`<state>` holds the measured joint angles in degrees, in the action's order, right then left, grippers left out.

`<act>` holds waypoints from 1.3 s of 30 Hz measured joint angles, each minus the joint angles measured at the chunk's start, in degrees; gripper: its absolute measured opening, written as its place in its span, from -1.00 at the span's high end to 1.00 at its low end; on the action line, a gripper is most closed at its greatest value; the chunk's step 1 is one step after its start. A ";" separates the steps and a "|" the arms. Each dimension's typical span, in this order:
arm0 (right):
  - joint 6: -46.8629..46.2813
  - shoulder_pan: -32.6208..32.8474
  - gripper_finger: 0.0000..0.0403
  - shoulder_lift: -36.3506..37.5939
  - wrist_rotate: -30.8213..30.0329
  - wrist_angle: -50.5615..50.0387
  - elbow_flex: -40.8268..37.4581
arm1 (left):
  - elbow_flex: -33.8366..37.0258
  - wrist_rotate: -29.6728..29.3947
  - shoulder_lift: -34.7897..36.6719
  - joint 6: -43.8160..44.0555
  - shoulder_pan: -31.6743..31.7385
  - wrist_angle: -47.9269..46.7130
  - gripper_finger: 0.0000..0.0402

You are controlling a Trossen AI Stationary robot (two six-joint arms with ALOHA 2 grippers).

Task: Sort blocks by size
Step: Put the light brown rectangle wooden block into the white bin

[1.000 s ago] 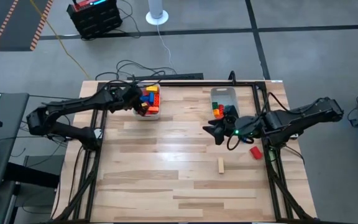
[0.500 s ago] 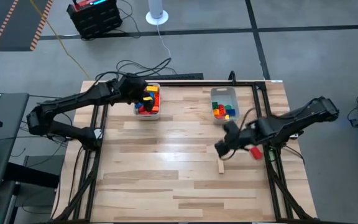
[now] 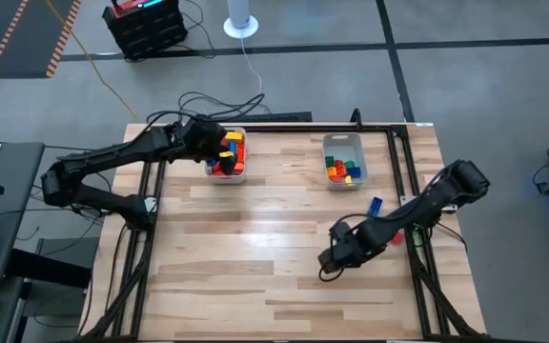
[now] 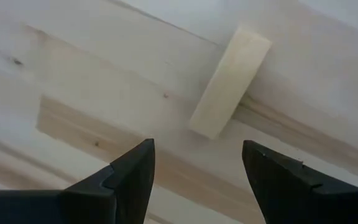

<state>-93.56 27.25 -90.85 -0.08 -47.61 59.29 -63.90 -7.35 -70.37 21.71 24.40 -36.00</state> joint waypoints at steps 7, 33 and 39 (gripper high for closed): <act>-5.26 0.19 -0.34 -6.27 0.15 1.07 0.00 | 0.00 2.27 0.00 -3.28 0.00 -0.54 0.00; 0.42 -3.17 0.39 -9.60 -1.95 3.17 -0.73 | 0.00 3.24 0.00 -10.60 -0.02 -5.36 0.00; 4.96 -4.44 0.40 -8.43 -2.40 4.39 -0.87 | 0.02 9.22 0.00 -12.94 -0.02 -5.35 0.00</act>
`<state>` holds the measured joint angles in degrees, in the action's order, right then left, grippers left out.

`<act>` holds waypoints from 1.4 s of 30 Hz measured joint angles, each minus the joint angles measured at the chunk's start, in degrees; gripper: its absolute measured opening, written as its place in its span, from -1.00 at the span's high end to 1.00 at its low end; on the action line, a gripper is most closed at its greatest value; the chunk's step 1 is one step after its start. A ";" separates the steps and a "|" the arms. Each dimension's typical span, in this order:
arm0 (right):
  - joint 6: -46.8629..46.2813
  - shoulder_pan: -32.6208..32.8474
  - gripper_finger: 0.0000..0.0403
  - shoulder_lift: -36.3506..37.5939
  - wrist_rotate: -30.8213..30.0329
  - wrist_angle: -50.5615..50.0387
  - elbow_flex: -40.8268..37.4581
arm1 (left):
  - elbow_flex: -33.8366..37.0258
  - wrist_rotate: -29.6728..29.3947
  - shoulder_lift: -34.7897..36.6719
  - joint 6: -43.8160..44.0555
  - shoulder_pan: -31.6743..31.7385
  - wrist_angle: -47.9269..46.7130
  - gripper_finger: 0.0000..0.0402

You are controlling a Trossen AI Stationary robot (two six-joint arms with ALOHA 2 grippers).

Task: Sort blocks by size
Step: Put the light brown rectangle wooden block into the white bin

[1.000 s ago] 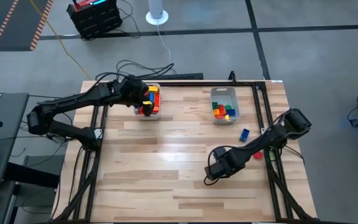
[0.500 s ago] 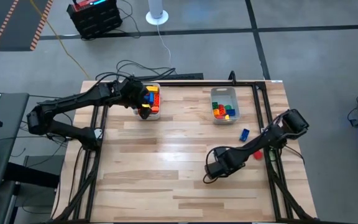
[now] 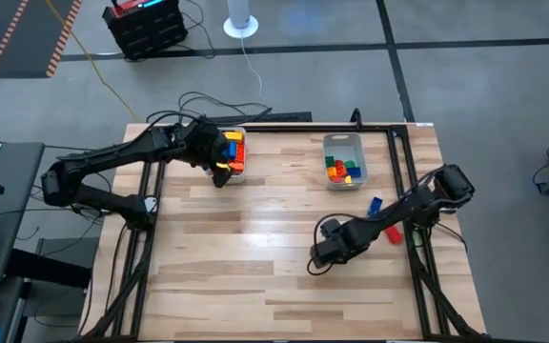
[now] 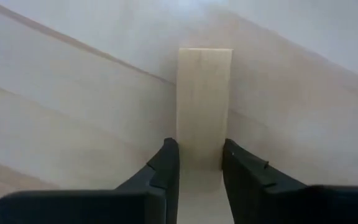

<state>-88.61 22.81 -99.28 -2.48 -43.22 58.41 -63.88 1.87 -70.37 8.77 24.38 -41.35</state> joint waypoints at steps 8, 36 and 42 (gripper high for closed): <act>10.33 -0.48 0.39 7.78 -8.74 0.00 -0.02 | 0.02 8.71 0.00 4.46 -0.42 3.36 0.00; 48.28 -8.06 0.38 21.86 -21.72 33.12 0.31 | 0.04 11.65 0.00 11.64 -14.44 30.36 0.00; 54.67 -8.50 0.38 21.22 -22.34 36.33 3.54 | 0.07 11.70 -0.02 15.69 -16.97 38.02 -0.01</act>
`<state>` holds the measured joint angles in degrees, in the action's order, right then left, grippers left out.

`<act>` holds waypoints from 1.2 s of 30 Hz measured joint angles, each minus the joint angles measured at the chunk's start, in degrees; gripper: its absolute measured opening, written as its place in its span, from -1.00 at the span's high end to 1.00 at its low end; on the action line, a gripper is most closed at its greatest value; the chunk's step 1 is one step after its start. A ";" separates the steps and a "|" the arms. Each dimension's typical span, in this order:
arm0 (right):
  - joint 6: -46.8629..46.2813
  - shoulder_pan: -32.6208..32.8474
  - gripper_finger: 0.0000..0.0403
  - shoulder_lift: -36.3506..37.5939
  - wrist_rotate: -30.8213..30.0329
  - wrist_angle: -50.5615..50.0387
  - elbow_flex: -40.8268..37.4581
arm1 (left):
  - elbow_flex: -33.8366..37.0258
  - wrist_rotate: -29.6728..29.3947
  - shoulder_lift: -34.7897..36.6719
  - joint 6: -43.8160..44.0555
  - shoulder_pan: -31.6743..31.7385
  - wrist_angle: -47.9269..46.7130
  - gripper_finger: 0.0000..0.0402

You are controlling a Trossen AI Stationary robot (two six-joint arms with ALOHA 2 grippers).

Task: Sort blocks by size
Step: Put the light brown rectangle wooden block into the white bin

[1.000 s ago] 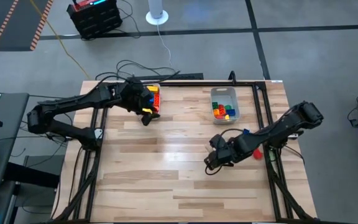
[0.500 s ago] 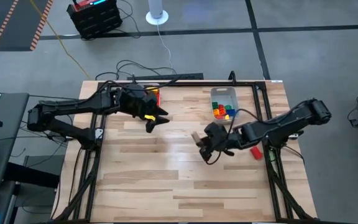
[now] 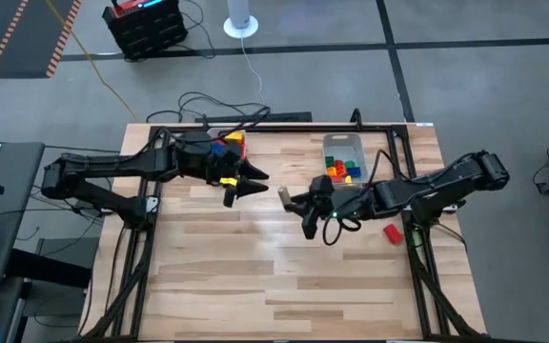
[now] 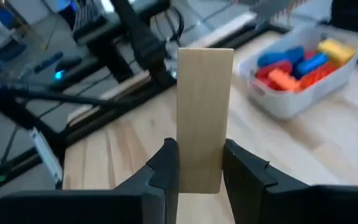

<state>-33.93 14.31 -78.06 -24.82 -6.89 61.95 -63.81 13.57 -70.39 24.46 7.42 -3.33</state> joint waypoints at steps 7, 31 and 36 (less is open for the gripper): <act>6.58 -0.63 0.38 0.09 -2.27 0.25 4.97 | 0.00 -4.86 -0.01 -1.10 -2.77 4.80 -0.13; 10.48 0.01 0.38 0.00 -2.22 0.29 8.33 | 0.00 -9.80 -12.86 -3.66 -5.85 31.58 -0.06; 10.47 0.76 0.38 0.00 -2.53 1.68 8.31 | -0.03 -9.38 -13.17 -4.52 -5.92 33.06 0.31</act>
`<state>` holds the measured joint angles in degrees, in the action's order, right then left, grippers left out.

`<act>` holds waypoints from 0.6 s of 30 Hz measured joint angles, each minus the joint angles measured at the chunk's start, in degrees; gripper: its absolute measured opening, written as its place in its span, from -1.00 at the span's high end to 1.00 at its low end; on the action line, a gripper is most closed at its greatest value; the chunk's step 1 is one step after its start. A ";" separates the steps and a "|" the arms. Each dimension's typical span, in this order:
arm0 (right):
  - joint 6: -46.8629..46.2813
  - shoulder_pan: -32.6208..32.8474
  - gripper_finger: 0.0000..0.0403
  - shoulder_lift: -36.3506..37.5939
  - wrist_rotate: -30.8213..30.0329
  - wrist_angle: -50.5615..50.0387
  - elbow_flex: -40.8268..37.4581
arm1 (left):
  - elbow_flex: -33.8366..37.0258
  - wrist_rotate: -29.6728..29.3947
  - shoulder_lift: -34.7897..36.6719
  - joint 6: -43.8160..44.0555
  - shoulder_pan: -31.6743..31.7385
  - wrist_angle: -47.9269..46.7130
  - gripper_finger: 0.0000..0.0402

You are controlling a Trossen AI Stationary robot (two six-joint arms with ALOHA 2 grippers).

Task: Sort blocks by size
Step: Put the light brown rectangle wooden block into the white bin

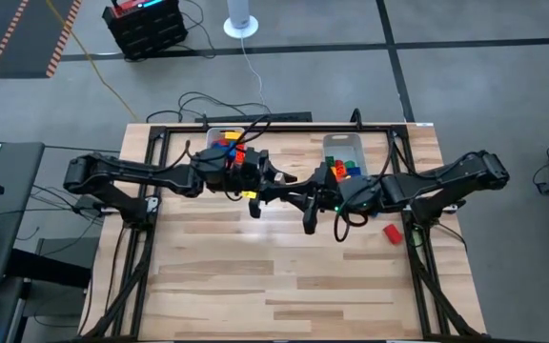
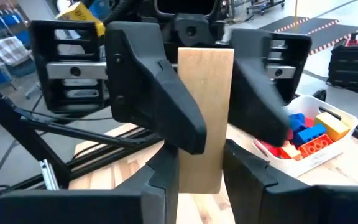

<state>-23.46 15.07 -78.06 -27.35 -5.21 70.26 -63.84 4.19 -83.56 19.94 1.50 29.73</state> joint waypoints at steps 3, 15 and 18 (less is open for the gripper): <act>-0.24 0.00 0.35 0.00 -0.04 0.47 -0.02 | -0.06 0.22 0.01 0.05 -0.02 0.07 0.54; -8.80 -0.16 -0.25 1.71 0.71 -13.76 -0.02 | -0.04 -1.07 1.77 3.30 3.97 -9.53 0.54; -13.62 -0.04 -0.29 2.75 0.63 -21.10 -0.02 | -0.02 -1.06 3.35 2.42 7.14 -18.31 0.54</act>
<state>-37.08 15.03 -75.31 -26.72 -26.31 70.24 -63.86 3.13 -80.22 22.35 8.64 11.42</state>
